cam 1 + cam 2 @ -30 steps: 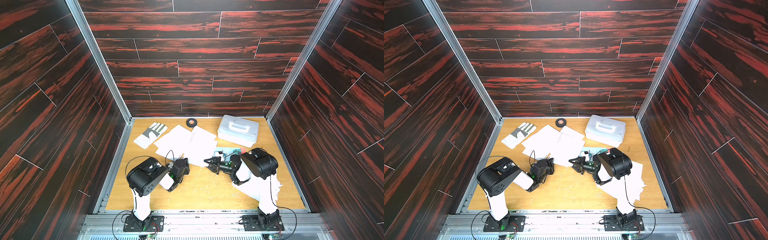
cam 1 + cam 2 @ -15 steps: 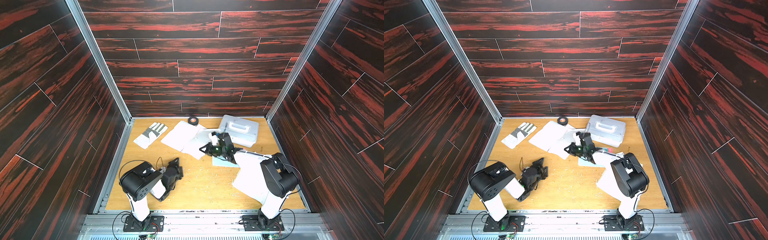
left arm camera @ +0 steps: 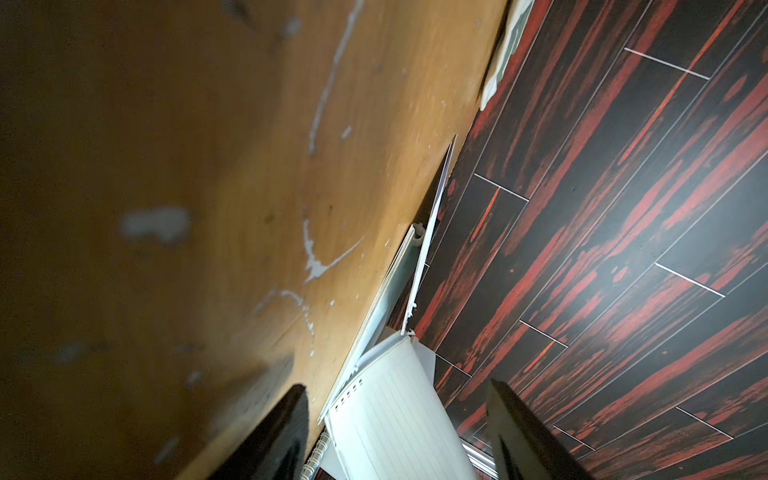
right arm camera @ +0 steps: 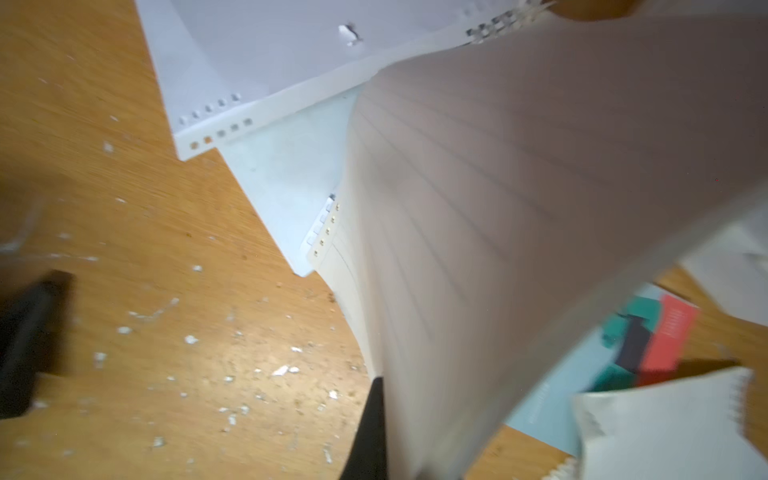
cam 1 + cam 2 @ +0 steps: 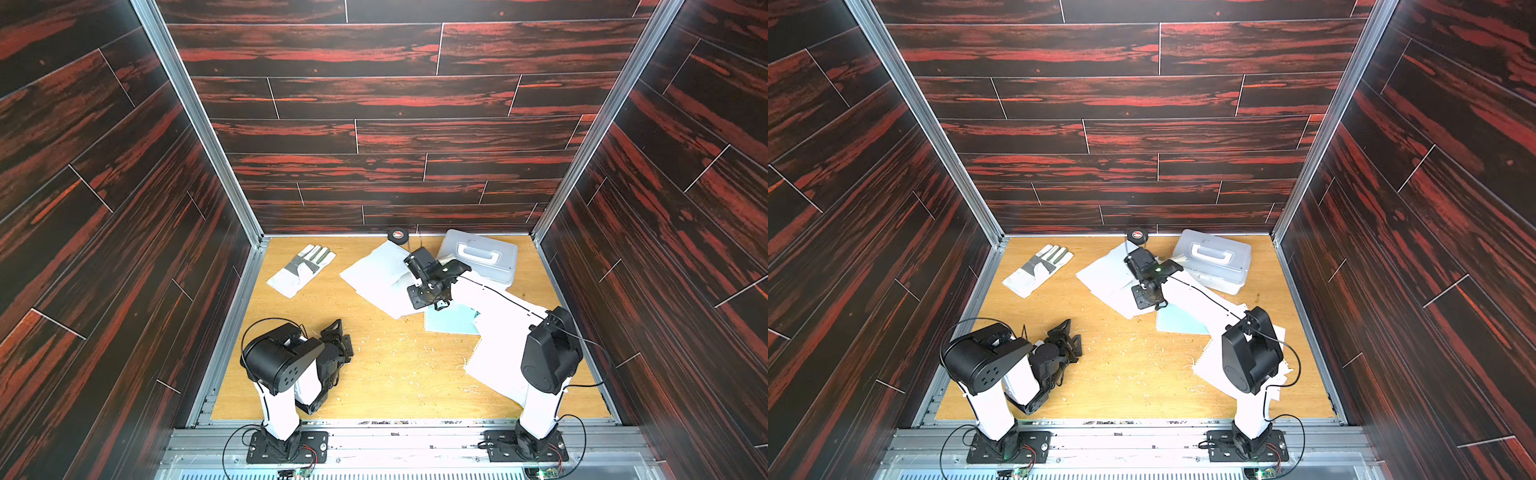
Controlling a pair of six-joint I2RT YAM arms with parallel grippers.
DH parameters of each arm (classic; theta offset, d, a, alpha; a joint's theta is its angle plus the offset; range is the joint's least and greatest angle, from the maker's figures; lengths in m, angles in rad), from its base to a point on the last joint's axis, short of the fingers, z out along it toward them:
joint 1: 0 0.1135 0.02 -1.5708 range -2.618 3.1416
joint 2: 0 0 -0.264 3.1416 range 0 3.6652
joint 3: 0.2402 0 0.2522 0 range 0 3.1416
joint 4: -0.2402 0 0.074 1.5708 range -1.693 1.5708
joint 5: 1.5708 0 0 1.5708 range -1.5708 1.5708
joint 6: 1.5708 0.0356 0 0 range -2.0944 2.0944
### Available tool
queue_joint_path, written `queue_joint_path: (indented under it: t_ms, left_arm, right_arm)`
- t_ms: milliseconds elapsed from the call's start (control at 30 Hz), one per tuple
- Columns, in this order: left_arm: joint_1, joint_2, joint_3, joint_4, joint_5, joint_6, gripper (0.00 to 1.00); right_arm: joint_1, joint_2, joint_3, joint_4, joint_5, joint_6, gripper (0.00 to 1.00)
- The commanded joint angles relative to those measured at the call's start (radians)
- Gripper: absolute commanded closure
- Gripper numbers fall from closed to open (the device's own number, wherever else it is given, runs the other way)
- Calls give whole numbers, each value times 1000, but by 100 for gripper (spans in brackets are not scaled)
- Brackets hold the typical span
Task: Tear off pages from different notebooks
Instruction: Close the notebook at the center of the board.
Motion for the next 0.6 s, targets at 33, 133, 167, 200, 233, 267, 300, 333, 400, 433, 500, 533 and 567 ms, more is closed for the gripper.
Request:
queue_joint_path:
  t_ms: [33, 133, 167, 200, 233, 267, 300, 333, 400, 433, 500, 533, 567]
  left_arm:
    - [8, 12, -10, -126, 3, 21, 29]
    - [8, -1, -14, -127, 7, 25, 29]
    - [8, -6, -15, -127, 7, 27, 29]
    - [8, -11, -15, -129, 10, 32, 29]
    - [7, -17, -14, -135, 11, 34, 29]
    - [8, -26, -11, -146, 14, 38, 29]
    - [8, -35, -7, -160, 17, 43, 29]
    - [8, -44, -1, -173, 22, 49, 29]
    - [8, -65, 10, -201, 30, 62, 29]
    - [8, -76, 15, -214, 31, 68, 29]
    - [8, -100, 20, -236, 27, 80, 29]
    - [9, -124, 20, -250, 24, 83, 29]
    - [8, -142, 19, -264, 22, 90, 29]
  right_arm:
    - [-3, -9, 93, -234, 339, -63, 97]
    - [11, -75, 86, -229, 287, -126, 96]
    - [14, -104, 74, -224, 265, -151, 95]
    - [16, -130, 59, -222, 247, -168, 95]
    - [17, -149, 44, -219, 235, -182, 95]
    - [19, -165, 25, -215, 221, -195, 95]
    - [22, -175, 2, -212, 213, -204, 95]
    - [27, -178, -19, -209, 213, -211, 95]
    - [50, -167, -68, -198, 221, -224, 94]
    - [59, -155, -79, -197, 227, -223, 94]
    - [87, -113, -85, -198, 237, -207, 94]
    - [99, -95, -82, -200, 247, -194, 94]
    - [112, -76, -78, -203, 247, -179, 94]
